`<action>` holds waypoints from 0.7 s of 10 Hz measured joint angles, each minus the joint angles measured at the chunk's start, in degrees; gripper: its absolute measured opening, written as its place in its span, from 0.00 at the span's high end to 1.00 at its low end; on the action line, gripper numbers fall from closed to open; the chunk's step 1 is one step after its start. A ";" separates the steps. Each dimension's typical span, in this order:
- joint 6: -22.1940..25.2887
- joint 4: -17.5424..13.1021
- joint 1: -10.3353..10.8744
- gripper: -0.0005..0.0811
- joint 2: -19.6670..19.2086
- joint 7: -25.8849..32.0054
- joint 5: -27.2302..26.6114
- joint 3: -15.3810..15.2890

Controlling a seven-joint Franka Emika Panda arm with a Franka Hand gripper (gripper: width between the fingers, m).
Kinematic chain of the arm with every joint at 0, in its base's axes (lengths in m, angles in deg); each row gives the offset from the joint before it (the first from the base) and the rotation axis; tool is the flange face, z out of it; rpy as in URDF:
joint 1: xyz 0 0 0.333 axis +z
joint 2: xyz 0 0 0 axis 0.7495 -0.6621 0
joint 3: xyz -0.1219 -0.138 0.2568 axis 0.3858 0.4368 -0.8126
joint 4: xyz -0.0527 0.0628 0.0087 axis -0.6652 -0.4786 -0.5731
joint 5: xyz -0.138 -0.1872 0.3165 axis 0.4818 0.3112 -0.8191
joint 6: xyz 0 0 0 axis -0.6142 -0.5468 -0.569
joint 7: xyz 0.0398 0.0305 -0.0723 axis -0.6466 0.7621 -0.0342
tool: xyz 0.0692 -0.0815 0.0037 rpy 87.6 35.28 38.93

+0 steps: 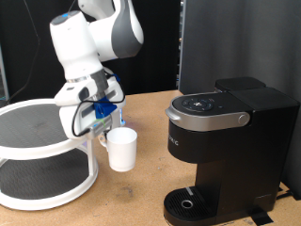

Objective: Make a cup of coffee with the keurig machine

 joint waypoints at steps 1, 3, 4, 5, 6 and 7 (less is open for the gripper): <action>-0.89 -0.02 0.59 0.90 -1.43 0.99 -1.10 0.00; -2.67 -0.04 1.73 0.90 -4.07 3.65 -4.00 0.01; -3.70 -0.04 2.17 0.90 -5.35 4.79 -5.29 0.01; -4.53 -0.06 2.59 0.90 -6.59 5.70 -6.38 0.01; -5.39 -0.08 2.95 0.90 -7.68 6.79 -7.58 -0.01; -6.18 -0.10 3.27 0.90 -8.68 7.85 -8.83 -0.02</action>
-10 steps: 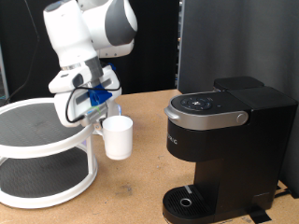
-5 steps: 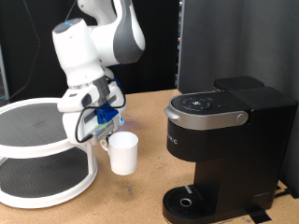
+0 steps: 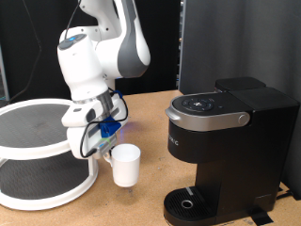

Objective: Make a cup of coffee with the keurig machine

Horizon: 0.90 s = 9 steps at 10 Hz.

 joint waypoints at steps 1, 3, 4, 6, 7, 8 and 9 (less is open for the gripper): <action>-0.56 -0.02 0.21 0.90 -0.89 1.20 -1.23 -0.02; -1.01 -0.10 0.59 0.90 -2.06 3.49 -3.65 -0.06; -1.06 -0.10 0.70 0.90 -2.31 4.37 -4.56 -0.13; -1.06 -0.04 0.78 0.90 -2.42 4.78 -4.93 -0.28; -1.08 0.05 0.79 0.90 -2.44 4.78 -4.97 -0.44; -1.09 0.13 0.80 0.90 -2.54 4.77 -5.04 -0.63; -1.09 0.14 0.84 0.90 -2.79 4.77 -5.46 -0.88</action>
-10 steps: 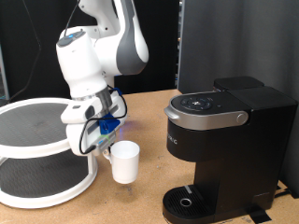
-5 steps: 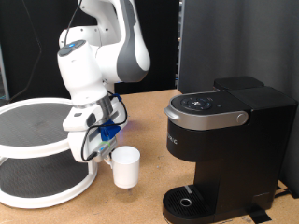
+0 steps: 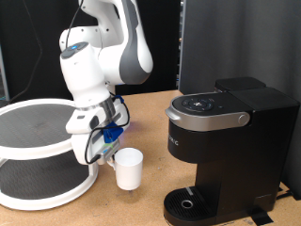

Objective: Make a cup of coffee with the keurig machine

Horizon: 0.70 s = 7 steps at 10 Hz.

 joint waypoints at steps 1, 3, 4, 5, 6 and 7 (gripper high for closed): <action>-0.15 0.00 0.06 0.90 -0.40 0.41 -1.09 -0.48; -1.17 -0.04 0.57 0.90 -1.13 1.76 -4.04 -1.50; -1.36 -0.15 0.76 0.90 -1.31 2.14 -5.18 -2.05; -1.38 -0.35 0.95 0.90 -1.47 2.31 -6.12 -2.50; -1.38 -0.60 1.07 0.90 -1.63 2.36 -6.86 -2.97; -1.40 -0.94 1.21 0.90 -1.79 2.36 -7.43 -3.44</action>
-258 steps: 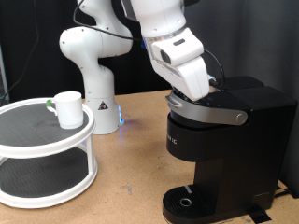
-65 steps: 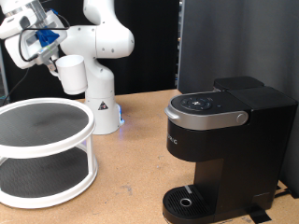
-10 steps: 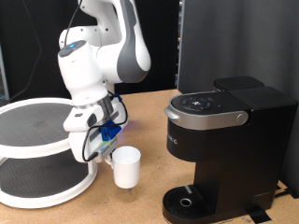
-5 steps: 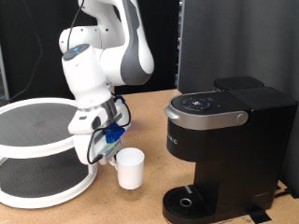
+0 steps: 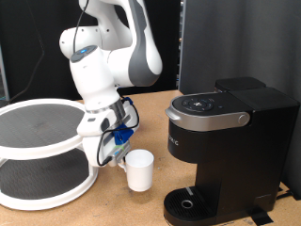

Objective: Make a cup of coffee with the keurig machine

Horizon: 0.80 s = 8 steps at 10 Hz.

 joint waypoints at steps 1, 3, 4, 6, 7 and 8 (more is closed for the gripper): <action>-0.06 -0.39 0.15 0.90 -0.16 0.00 -0.51 -0.46; -0.47 -1.20 0.29 0.90 -0.63 -0.48 -0.73 -1.39; -0.65 -1.61 0.34 0.90 -0.90 -1.09 -0.73 -1.88; -0.74 -2.58 0.44 0.90 -1.77 -1.95 -0.89 -2.85; -0.81 -3.04 0.50 0.90 -2.21 -2.10 -1.32 -3.38; -0.95 -3.44 0.55 0.90 -2.46 -2.11 -1.94 -3.96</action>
